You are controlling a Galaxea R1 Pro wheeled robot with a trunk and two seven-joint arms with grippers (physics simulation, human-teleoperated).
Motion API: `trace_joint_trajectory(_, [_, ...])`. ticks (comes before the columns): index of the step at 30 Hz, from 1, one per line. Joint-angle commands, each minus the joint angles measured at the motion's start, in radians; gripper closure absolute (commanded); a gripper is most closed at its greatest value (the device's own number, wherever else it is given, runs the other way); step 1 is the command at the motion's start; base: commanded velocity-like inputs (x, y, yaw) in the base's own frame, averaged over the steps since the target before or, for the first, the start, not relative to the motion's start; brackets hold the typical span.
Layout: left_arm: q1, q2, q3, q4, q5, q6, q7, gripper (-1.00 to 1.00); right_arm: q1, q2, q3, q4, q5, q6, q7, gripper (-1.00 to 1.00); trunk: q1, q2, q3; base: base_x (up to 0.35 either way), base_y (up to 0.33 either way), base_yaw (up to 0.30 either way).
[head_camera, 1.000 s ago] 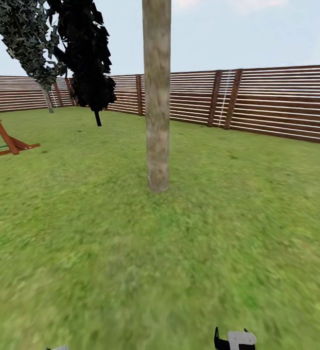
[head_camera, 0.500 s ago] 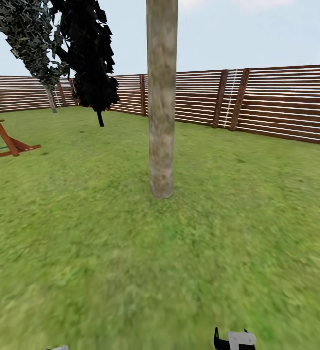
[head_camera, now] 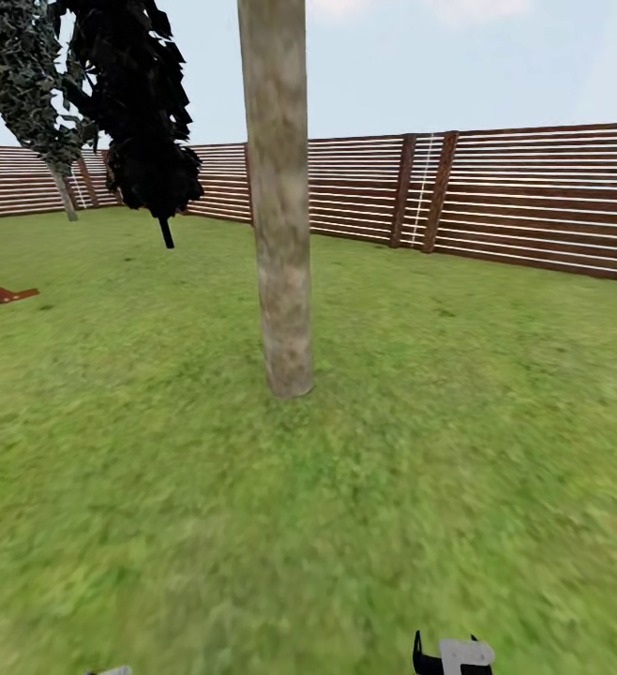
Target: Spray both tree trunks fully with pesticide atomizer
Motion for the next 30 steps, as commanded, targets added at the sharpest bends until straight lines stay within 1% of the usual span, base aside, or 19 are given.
trace_joint_trajectory(1, [0.0, -0.001, 0.005, 0.0, -0.006, -0.004, -0.001, 1.0, -0.001, 0.0, 0.004, 0.001, 0.007, 0.002, -0.01, -1.0, 0.0, 0.0, -0.001, 0.333, -0.103, -0.267])
trace_joint_trajectory(4, [-0.004, -0.002, 0.003, -0.003, -0.01, 0.0, -0.003, 1.0, -0.001, 0.0, 0.01, -0.001, 0.012, 0.004, -0.006, -1.0, 0.0, 0.0, -0.001, 0.333, -0.103, -0.076])
trace_joint_trajectory(6, [-0.008, 0.004, -0.017, -0.006, -0.042, 0.006, -0.006, 1.0, -0.001, 0.0, 0.012, -0.004, 0.016, 0.005, -0.004, -1.0, 0.0, 0.0, -0.001, 0.333, -0.103, -0.007])
trace_joint_trajectory(7, [-0.023, 0.029, -0.045, -0.015, -0.119, 0.011, -0.041, 1.0, -0.002, -0.002, 0.034, -0.017, 0.048, 0.006, -0.002, -1.0, 0.0, 0.0, -0.001, 0.333, -0.103, -0.001])
trace_joint_trajectory(8, [-0.058, 0.047, -0.056, -0.017, -0.199, 0.014, -0.103, 1.0, -0.002, -0.005, 0.067, -0.057, 0.115, 0.008, 0.025, -1.0, 0.0, 0.0, -0.001, 0.333, -0.103, -0.001])
trace_joint_trajectory(9, [-0.092, 0.064, -0.06, -0.018, -0.279, 0.017, -0.169, 1.0, -0.001, -0.016, 0.086, -0.111, 0.19, 0.022, 0.113, -1.0, 0.0, 0.0, -0.001, 0.333, -0.103, 0.0])
trace_joint_trajectory(10, [-0.107, 0.073, -0.061, -0.018, -0.32, 0.019, -0.205, 1.0, -0.001, -0.021, 0.09, -0.137, 0.221, 0.041, 0.18, -1.0, 0.0, 0.0, -0.001, 0.333, -0.103, 0.0])
trace_joint_trajectory(11, [-0.127, 0.086, -0.062, -0.018, -0.382, 0.026, -0.268, 1.0, -0.005, -0.025, 0.094, -0.171, 0.252, 0.088, 0.299, -1.0, 0.0, 0.0, -0.001, 0.333, -0.103, 0.0])
trace_joint_trajectory(12, [-0.143, 0.092, -0.063, -0.019, -0.425, 0.034, -0.318, 1.0, -0.01, -0.028, 0.095, -0.194, 0.264, 0.127, 0.382, -1.0, 0.0, 0.0, -0.001, 0.333, -0.103, 0.0])
trace_joint_trajectory(14, [-0.207, 0.101, -0.063, -0.019, -0.566, 0.077, -0.535, 1.0, -0.048, -0.037, 0.098, -0.292, 0.28, 0.247, 0.599, -1.0, 0.0, 0.0, -0.001, 0.333, -0.103, 0.0])
trace_joint_trajectory(15, [-0.23, 0.102, -0.063, -0.02, -0.607, 0.089, -0.608, 1.0, -0.06, -0.04, 0.099, -0.322, 0.283, 0.275, 0.649, -1.0, 0.0, 0.0, -0.001, 0.333, -0.103, 0.0])
trace_joint_trajectory(16, [-0.323, 0.106, -0.063, -0.021, -0.707, 0.108, -0.85, 1.0, -0.118, -0.044, 0.1, -0.399, 0.313, 0.344, 0.809, -1.0, 0.0, 0.0, -0.001, 0.333, -0.103, 0.0])
trace_joint_trajectory(17, [-0.346, 0.106, -0.063, -0.021, -0.727, 0.111, -0.904, 1.0, -0.137, -0.045, 0.1, -0.409, 0.335, 0.358, 0.861, -1.0, 0.0, 0.0, -0.001, 0.333, -0.103, 0.0])
trace_joint_trajectory(19, [-0.422, 0.107, -0.063, -0.023, -0.791, 0.129, -1.046, 1.0, -0.192, -0.045, 0.099, -0.425, 0.4, 0.394, 1.034, -1.0, 0.0, 0.0, -0.001, 0.333, -0.103, 0.0])
trace_joint_trajectory(20, [-0.455, 0.108, -0.063, -0.025, -0.827, 0.157, -1.114, 1.0, -0.214, -0.045, 0.099, -0.438, 0.415, 0.408, 1.102, -1.0, 0.0, 0.0, -0.001, 0.324, -0.102, 0.0])
trace_joint_trajectory(23, [-0.51, 0.116, -0.063, -0.04, -0.899, 0.224, -1.277, 1.0, -0.241, -0.042, 0.098, -0.507, 0.423, 0.437, 1.197, -1.0, 0.0, 0.0, -0.001, 0.273, -0.102, 0.0])
trace_joint_trajectory(25, [-0.522, 0.119, -0.063, -0.077, -0.914, 0.239, -1.34, 1.0, -0.245, -0.041, 0.098, -0.554, 0.422, 0.47, 1.245, -1.0, 0.0, 0.0, -0.001, 0.24, -0.101, 0.0])
trace_joint_trajectory(28, [-0.527, 0.119, -0.063, -0.122, -0.92, 0.248, -1.383, 1.0, -0.246, -0.041, 0.098, -0.597, 0.421, 0.502, 1.313, -1.0, 0.0, 0.0, -0.001, 0.171, -0.047, 0.0])
trace_joint_trajectory(30, [-0.526, 0.119, -0.064, -0.13, -0.921, 0.252, -1.39, 1.0, -0.246, -0.04, 0.098, -0.611, 0.421, 0.507, 1.329, -1.0, 0.0, 0.0, -0.001, 0.045, -0.009, 0.0])
